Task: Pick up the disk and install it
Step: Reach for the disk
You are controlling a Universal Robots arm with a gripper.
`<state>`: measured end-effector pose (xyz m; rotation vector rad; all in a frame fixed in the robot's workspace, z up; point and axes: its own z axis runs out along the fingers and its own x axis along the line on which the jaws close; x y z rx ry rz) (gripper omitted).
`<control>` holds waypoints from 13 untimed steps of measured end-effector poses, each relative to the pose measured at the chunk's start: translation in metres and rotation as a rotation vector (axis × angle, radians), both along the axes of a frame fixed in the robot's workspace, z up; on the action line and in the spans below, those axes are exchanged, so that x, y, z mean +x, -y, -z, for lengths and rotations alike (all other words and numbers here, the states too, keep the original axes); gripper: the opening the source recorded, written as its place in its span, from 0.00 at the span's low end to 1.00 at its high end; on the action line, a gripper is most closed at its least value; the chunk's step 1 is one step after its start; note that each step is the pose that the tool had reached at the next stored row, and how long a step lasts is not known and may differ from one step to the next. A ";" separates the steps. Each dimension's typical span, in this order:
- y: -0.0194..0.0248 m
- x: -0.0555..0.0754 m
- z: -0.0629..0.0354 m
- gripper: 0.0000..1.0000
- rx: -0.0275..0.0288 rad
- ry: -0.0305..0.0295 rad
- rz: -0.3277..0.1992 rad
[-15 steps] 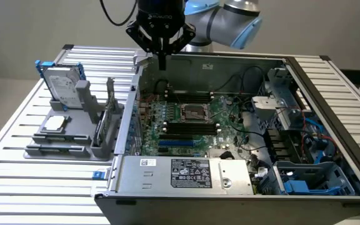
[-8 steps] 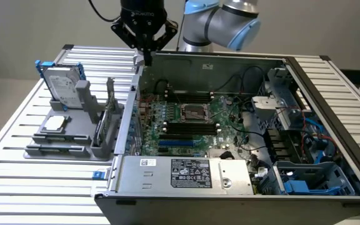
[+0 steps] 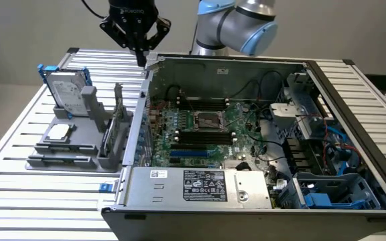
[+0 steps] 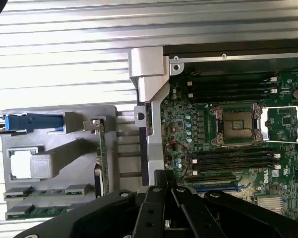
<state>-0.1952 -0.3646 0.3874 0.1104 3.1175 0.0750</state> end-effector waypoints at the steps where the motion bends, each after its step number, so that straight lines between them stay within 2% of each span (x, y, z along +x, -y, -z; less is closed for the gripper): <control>1: -0.0010 -0.005 0.0000 0.11 0.0000 0.0000 0.000; 7: -0.0067 -0.032 0.0000 0.11 0.0000 0.0001 0.000; 13: -0.0146 -0.059 0.0001 0.11 -0.0013 0.0000 0.000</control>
